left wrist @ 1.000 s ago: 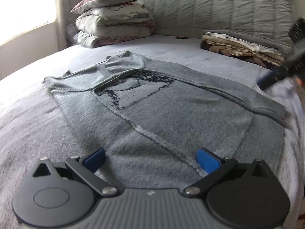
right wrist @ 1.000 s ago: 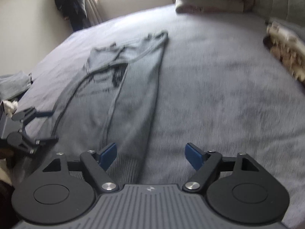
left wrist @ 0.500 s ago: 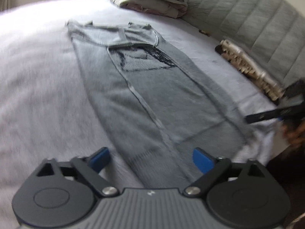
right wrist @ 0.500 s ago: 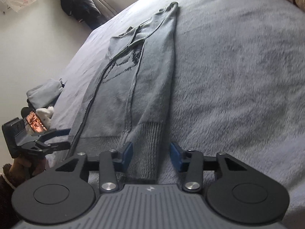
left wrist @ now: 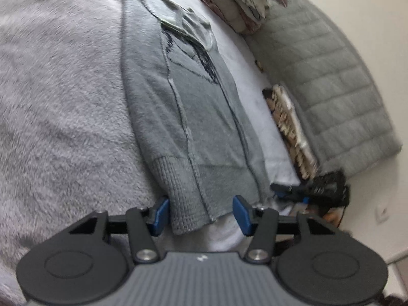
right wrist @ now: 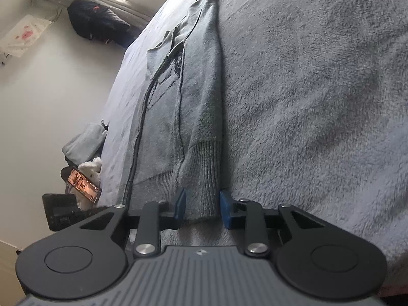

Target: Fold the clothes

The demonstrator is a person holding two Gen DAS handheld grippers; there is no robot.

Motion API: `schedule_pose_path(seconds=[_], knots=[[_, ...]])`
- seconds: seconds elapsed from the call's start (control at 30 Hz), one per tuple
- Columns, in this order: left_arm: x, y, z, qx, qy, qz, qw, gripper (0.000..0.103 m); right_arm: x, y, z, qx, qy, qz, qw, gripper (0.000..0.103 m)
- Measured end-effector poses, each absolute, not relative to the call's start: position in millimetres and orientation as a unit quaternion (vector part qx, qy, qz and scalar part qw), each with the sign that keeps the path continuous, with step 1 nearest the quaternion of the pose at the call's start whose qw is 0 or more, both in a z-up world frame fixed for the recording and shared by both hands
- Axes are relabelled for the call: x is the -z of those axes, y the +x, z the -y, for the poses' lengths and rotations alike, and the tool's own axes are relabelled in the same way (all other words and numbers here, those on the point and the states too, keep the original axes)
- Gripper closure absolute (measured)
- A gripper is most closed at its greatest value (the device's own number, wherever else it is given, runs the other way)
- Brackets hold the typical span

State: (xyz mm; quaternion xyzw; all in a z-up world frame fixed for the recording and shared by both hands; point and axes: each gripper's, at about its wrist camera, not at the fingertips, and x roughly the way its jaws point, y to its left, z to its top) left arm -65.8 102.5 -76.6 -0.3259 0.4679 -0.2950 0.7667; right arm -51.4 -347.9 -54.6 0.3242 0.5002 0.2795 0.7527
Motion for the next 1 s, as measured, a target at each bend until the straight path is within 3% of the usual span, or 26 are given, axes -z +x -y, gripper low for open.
schedule_pose_path(seconds=[0.13, 0.2, 0.27, 0.7, 1.0], knots=[[79.6, -64.8, -99.8, 0.290, -0.329, -0.478, 0.761, 0.054, 52.0, -51.9, 344.0, -0.284, 0.314, -0.501, 0.755, 0.071], [82.0, -63.8, -95.0, 0.286, -0.323, -0.494, 0.755, 0.070, 52.3, -50.7, 342.5, -0.287, 0.312, -0.502, 0.754, 0.072], [86.1, -61.8, -93.6, 0.275, -0.330, -0.514, 0.742, 0.090, 52.8, -49.2, 343.8, -0.289, 0.317, -0.505, 0.749, 0.091], [67.1, -48.0, -111.9, 0.285, -0.412, -0.444, 0.743, 0.091, 28.7, -19.9, 342.2, -0.297, 0.385, -0.469, 0.737, 0.093], [77.8, 8.6, -126.3, 0.197, -0.462, -0.424, 0.754, 0.091, 23.3, 43.8, 323.6, -0.225, 0.400, -0.474, 0.752, 0.093]])
